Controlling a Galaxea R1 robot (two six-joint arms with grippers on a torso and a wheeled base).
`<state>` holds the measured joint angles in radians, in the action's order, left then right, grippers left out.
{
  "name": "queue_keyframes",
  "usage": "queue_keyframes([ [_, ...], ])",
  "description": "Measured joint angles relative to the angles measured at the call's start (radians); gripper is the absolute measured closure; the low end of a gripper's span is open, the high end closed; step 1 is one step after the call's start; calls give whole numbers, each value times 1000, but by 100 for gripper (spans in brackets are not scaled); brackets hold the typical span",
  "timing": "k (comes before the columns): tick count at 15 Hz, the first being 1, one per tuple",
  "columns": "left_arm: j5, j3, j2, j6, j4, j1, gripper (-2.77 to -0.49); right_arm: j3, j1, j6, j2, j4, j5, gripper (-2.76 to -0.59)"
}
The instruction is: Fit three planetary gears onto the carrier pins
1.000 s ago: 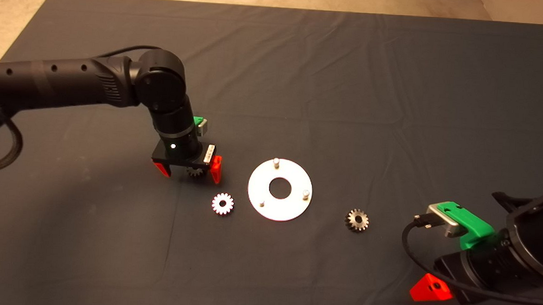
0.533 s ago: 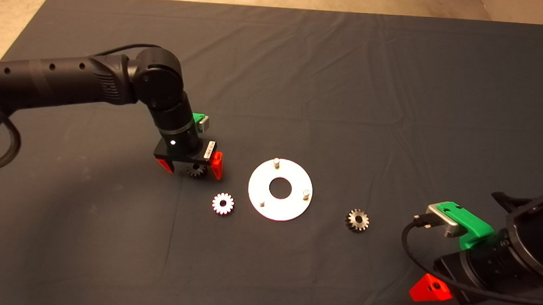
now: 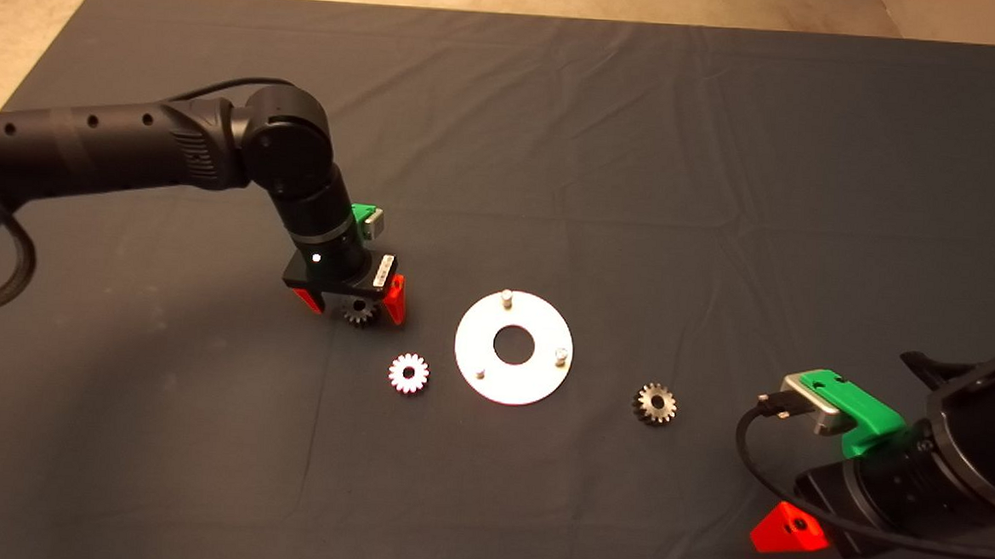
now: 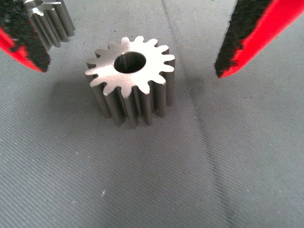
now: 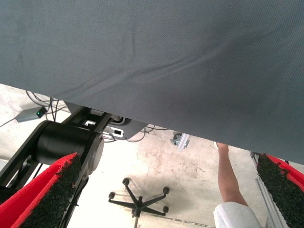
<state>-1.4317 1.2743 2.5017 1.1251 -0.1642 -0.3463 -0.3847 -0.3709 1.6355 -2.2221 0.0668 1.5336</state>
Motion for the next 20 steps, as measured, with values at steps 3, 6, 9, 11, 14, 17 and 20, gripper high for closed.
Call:
queue_keyframes([
  [3, 1, 11, 0, -6, 0, 0, -238, 0, 0, 0, 0, 0, 0, -276],
  [6, 1, 34, -3, -8, -2, 0, -222, 0, 0, 0, 0, 0, 0, -276],
  [9, 1, 36, -2, -5, -2, 0, -220, 0, 0, 0, 0, 0, 0, -276],
  [11, 1, 36, -3, -2, -2, 0, -208, 0, 0, 0, 0, 0, 0, -276],
  [14, 1, 36, 1, 8, -2, 0, -208, 0, 0, 0, 0, 0, 0, -276],
  [17, 2, 36, 3, 12, -2, 0, -208, 0, 0, 0, 0, 0, 0, -276],
  [20, 2, 34, 3, 41, -2, 0, -194, 0, 0, 0, 0, 0, 0, -276],
])
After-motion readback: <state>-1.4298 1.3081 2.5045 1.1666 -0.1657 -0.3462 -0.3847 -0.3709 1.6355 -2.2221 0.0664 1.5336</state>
